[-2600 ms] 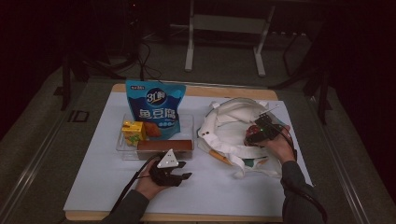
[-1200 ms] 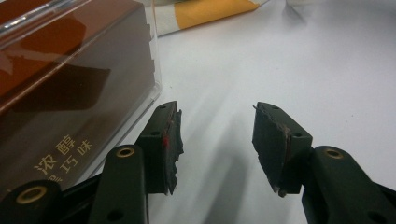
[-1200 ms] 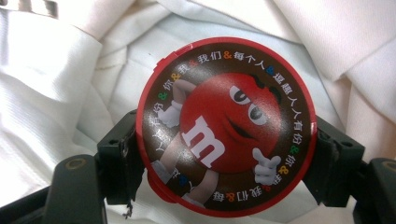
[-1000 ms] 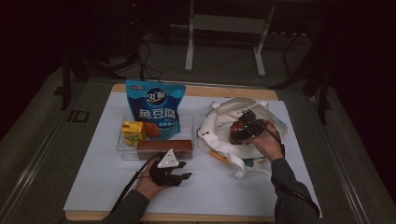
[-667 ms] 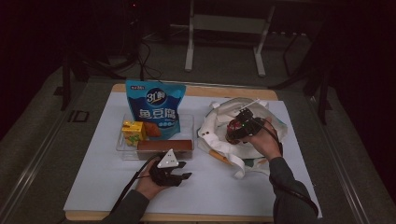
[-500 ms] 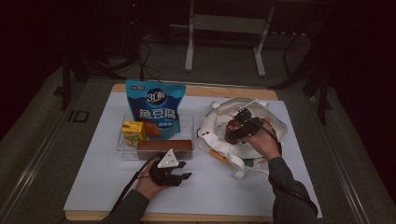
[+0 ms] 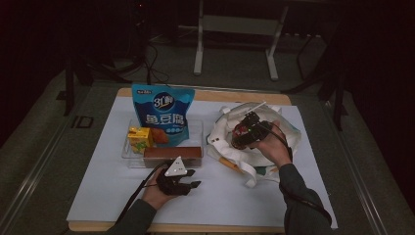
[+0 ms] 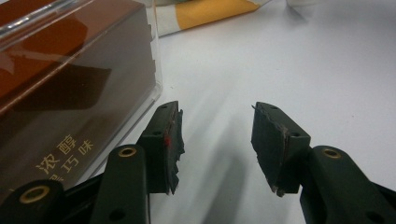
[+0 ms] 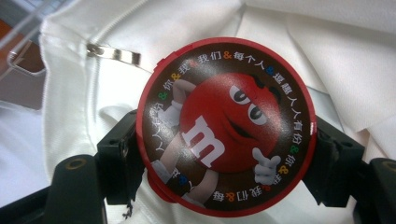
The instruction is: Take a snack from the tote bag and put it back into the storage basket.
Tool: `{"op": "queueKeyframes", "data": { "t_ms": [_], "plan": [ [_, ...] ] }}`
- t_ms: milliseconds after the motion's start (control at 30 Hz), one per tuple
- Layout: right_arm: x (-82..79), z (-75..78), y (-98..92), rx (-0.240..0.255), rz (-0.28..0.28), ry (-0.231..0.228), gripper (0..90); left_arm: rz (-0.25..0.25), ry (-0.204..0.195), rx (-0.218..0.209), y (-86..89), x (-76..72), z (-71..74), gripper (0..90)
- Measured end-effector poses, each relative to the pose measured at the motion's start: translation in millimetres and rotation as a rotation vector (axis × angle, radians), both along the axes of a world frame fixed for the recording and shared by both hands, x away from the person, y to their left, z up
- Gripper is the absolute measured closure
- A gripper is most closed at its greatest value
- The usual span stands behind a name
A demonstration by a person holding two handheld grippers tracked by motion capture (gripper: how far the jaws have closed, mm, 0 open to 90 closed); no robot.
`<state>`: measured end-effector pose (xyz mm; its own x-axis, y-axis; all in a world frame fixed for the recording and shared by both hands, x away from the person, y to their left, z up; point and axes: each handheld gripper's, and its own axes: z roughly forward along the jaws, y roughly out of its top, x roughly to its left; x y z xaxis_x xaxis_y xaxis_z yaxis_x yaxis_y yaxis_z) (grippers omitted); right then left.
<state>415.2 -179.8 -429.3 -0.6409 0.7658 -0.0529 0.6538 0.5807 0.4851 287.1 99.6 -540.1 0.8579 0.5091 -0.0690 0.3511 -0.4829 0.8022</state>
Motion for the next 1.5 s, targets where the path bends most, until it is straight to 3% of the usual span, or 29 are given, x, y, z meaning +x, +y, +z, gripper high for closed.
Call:
{"op": "queueKeyframes", "data": {
  "t_ms": [833,1500],
  "plan": [
    [-6.0,20.2,20.5,0.032,0.037,-0.031,25.7,-0.001,-0.002,0.001,-0.1,0.0,0.0,51.7],
    [-14.5,35.2,43.4,0.055,0.106,-0.063,25.7,-0.002,-0.002,0.001,-0.2,0.1,-0.1,51.5]
  ]
}}
